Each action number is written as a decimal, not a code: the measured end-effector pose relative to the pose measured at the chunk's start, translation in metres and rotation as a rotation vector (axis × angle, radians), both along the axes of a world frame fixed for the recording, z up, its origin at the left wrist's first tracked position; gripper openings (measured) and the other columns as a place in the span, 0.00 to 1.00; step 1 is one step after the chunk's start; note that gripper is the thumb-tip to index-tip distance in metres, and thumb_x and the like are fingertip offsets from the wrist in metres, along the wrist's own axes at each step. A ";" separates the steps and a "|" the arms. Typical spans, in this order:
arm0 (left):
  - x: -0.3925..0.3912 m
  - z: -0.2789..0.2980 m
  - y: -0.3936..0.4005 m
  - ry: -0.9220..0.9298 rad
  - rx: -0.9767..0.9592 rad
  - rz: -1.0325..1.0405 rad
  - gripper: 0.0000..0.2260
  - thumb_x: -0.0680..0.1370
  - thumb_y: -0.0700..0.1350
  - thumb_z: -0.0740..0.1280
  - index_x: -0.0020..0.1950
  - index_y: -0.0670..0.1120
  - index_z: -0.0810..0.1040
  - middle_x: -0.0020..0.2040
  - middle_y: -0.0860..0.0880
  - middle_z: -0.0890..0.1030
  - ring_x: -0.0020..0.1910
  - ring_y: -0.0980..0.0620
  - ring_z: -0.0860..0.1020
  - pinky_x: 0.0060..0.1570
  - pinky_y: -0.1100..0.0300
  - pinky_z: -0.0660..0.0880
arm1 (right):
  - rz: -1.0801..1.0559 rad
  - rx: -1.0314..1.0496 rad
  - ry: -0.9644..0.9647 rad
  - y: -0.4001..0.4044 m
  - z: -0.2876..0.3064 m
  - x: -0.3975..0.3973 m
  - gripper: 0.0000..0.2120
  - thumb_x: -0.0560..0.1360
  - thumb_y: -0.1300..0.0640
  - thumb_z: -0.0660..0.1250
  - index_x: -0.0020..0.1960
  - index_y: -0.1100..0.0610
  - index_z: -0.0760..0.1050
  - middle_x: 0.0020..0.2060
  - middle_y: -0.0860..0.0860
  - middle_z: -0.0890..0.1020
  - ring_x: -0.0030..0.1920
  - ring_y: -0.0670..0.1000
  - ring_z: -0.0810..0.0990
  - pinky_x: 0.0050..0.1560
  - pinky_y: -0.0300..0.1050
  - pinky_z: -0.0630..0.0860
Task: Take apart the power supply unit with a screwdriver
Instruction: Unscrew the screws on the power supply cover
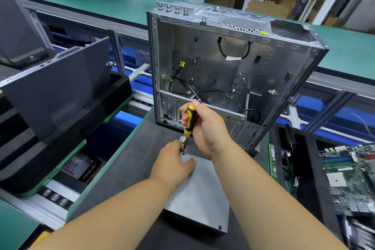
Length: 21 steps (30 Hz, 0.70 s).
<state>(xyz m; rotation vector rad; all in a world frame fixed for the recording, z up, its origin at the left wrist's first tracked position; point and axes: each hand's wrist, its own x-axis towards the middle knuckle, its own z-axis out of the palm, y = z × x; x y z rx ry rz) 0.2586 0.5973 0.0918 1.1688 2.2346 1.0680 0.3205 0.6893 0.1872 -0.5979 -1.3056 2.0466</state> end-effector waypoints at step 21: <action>-0.001 0.000 0.000 0.014 0.021 0.003 0.12 0.74 0.51 0.70 0.43 0.50 0.68 0.44 0.52 0.72 0.46 0.50 0.72 0.43 0.57 0.71 | -0.012 0.036 -0.092 -0.002 0.004 0.003 0.18 0.85 0.55 0.55 0.42 0.60 0.76 0.33 0.50 0.78 0.35 0.49 0.75 0.47 0.45 0.74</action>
